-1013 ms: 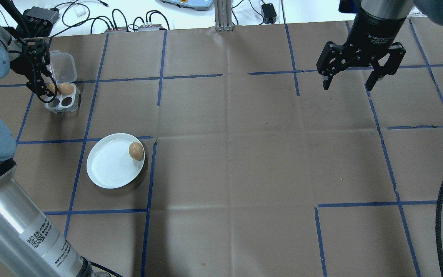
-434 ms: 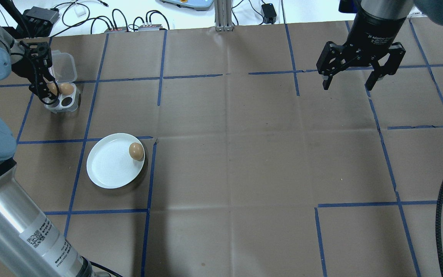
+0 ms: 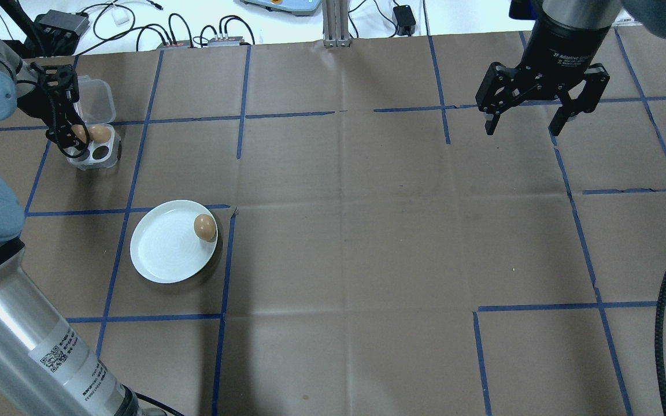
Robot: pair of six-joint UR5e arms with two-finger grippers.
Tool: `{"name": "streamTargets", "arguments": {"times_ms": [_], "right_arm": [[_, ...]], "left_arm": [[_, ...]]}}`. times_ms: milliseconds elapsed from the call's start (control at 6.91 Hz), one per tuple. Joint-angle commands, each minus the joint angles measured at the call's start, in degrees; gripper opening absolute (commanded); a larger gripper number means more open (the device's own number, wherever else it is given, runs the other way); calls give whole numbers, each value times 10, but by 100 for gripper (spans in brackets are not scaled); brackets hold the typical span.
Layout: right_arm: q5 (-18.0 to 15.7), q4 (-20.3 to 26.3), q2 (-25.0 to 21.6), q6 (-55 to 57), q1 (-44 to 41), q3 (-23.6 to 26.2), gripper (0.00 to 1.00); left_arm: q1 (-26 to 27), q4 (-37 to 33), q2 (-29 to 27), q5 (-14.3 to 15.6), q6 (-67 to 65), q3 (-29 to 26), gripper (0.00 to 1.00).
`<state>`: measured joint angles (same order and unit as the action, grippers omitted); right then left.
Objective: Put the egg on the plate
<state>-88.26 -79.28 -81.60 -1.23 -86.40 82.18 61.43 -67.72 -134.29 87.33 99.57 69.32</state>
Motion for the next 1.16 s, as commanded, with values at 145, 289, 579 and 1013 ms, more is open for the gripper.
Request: {"name": "streamTargets", "arguments": {"times_ms": [145, 289, 579, 1013], "right_arm": [[0, 0, -1, 0, 0, 0, 100], [0, 0, 0, 0, 0, 0, 100], [0, 0, -1, 0, 0, 0, 100], [0, 0, -1, 0, 0, 0, 100]], "left_arm": [[0, 0, 3, 2, 5, -4, 0], [0, 0, 9, 2, 24, -5, 0], [3, 2, 29, 1, 74, -2, 0], [35, -51, 136, -1, -17, 90, 0]]}}
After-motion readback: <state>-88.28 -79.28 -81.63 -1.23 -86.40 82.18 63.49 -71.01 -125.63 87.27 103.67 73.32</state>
